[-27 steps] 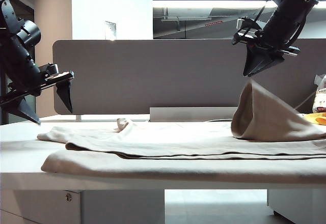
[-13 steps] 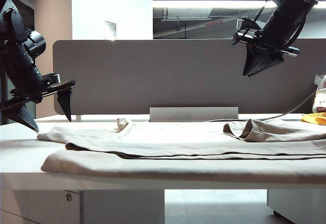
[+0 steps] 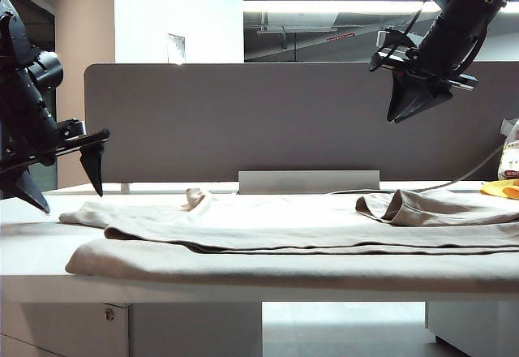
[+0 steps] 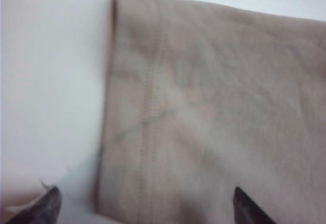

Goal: Fold the bottom side of the T-shirt horizontally towards the center, about one-third of the way, then fold the sleeve back towards the center, creating a straight line along the edge of the T-shirt, and finally fold the bottom of the T-shirt up towards the top, creating a neat rectangle.

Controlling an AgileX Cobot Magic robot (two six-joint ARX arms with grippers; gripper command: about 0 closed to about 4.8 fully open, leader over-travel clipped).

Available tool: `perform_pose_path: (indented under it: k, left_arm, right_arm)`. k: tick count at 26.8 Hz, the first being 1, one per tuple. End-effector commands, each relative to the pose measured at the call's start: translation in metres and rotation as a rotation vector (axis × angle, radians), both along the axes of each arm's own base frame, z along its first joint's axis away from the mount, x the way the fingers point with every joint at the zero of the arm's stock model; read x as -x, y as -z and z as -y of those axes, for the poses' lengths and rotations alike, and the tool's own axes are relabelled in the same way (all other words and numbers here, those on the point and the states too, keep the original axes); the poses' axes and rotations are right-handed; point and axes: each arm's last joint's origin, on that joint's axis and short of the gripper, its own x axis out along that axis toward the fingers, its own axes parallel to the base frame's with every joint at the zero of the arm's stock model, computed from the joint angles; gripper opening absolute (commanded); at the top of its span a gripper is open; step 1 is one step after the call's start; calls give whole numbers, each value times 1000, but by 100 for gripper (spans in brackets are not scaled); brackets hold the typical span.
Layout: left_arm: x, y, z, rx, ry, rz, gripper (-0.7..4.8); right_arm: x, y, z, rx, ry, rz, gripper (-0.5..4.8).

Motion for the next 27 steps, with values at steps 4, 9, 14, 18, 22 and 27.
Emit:
perform_pose_path:
  k: [4, 9, 14, 18, 22, 27]
  left_arm:
    - [-1, 11, 0, 21, 11, -44, 427]
    - [-3, 24, 2, 47, 26, -79, 343]
    - [-5, 27, 7, 53, 45, -77, 253]
    - [-5, 26, 10, 48, 62, -70, 174]
    - [-5, 26, 11, 53, 82, -64, 64]
    - [-6, 26, 12, 54, 96, -57, 32]
  right_arm:
    - [0, -4, 1, -6, 2, 19, 58]
    - [0, -4, 0, -7, 2, 23, 59]
    - [0, -5, 0, -7, 2, 24, 58]
    - [0, -5, 0, -6, 2, 24, 59]
    - [0, -5, 0, -7, 2, 24, 58]
    - [0, -4, 0, -6, 2, 20, 59]
